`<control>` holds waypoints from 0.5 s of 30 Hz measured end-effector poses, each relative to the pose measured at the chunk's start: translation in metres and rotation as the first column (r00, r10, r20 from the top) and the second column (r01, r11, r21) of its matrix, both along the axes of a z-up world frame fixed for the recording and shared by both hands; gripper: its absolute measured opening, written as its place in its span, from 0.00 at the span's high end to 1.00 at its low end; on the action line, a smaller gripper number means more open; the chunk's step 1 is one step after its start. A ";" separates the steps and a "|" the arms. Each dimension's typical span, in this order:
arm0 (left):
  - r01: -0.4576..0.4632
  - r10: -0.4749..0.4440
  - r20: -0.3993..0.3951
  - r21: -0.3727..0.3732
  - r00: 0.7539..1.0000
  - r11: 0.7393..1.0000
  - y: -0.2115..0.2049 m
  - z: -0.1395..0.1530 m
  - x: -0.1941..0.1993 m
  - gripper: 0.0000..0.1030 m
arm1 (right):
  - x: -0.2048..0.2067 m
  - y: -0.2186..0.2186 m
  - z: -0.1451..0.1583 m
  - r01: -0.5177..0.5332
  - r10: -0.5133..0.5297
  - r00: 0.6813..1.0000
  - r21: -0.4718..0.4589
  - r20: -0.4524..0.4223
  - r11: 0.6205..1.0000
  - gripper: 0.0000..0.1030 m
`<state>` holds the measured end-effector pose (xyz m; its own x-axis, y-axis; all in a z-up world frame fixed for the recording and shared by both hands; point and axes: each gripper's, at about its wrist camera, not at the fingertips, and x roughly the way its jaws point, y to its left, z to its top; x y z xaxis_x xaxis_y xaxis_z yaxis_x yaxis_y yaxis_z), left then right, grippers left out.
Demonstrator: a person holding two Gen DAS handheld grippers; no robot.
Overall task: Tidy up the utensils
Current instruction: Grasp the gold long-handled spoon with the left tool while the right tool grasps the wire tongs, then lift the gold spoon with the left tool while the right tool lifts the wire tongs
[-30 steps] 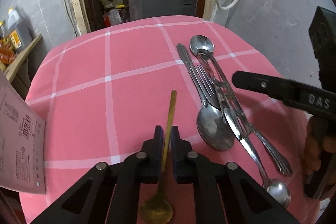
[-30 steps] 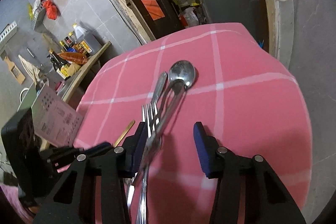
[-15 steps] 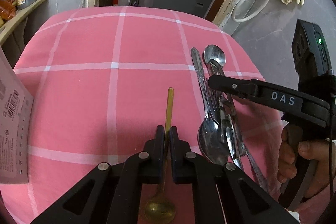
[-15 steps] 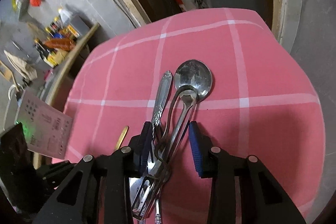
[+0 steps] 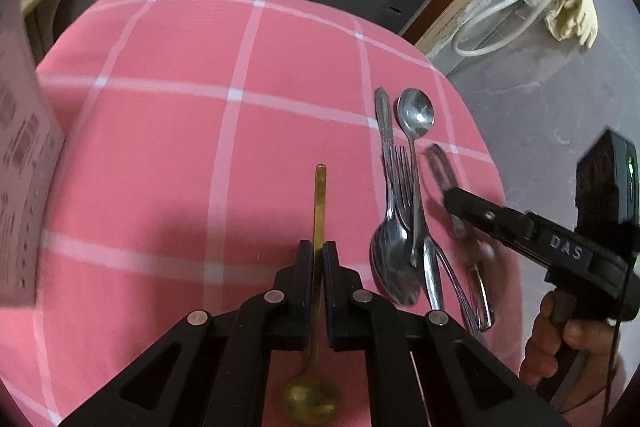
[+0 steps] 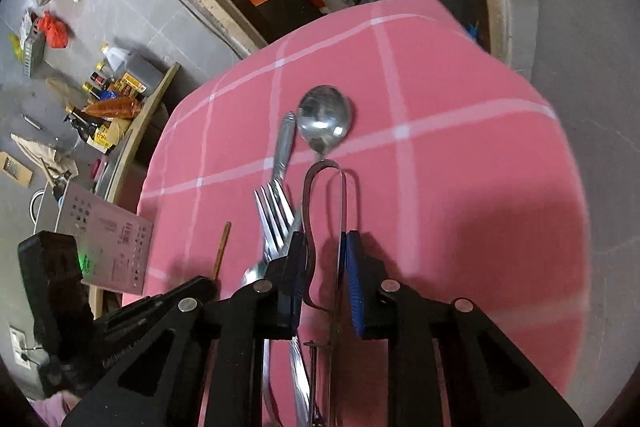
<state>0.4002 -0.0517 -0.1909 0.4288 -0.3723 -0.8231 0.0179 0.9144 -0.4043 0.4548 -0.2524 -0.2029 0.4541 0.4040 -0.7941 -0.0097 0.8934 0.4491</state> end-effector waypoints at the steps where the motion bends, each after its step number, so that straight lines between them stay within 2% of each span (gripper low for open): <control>1: -0.001 0.001 -0.009 -0.007 1.000 1.000 0.001 0.000 -0.003 0.95 | -0.004 -0.001 0.001 -0.005 0.005 1.000 -0.023 0.000 1.000 0.83; 6: 0.017 -0.019 -0.071 -0.019 0.997 1.000 0.002 -0.001 -0.005 0.94 | -0.004 -0.001 0.003 -0.046 0.046 0.999 -0.095 0.001 0.994 0.83; 9: 0.059 -0.058 -0.106 0.005 0.993 0.998 -0.003 -0.001 0.003 0.94 | -0.002 -0.001 0.005 -0.064 0.065 0.998 -0.130 0.002 0.989 0.82; 12: 0.123 -0.114 -0.162 0.047 0.980 0.991 -0.011 0.001 0.013 0.94 | 0.001 -0.003 0.005 -0.082 0.082 0.997 -0.138 -0.007 0.987 0.82; 15: 0.155 -0.142 -0.217 0.040 0.966 0.987 -0.012 0.000 0.020 0.94 | 0.008 -0.002 0.005 -0.105 0.102 0.994 -0.143 -0.025 0.984 0.82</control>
<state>0.4204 -0.0634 -0.1911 0.1853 -0.3693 -0.9106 0.0745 0.9293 -0.3617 0.4629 -0.2544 -0.1981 0.4016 0.3291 -0.8547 -0.0990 0.9433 0.3167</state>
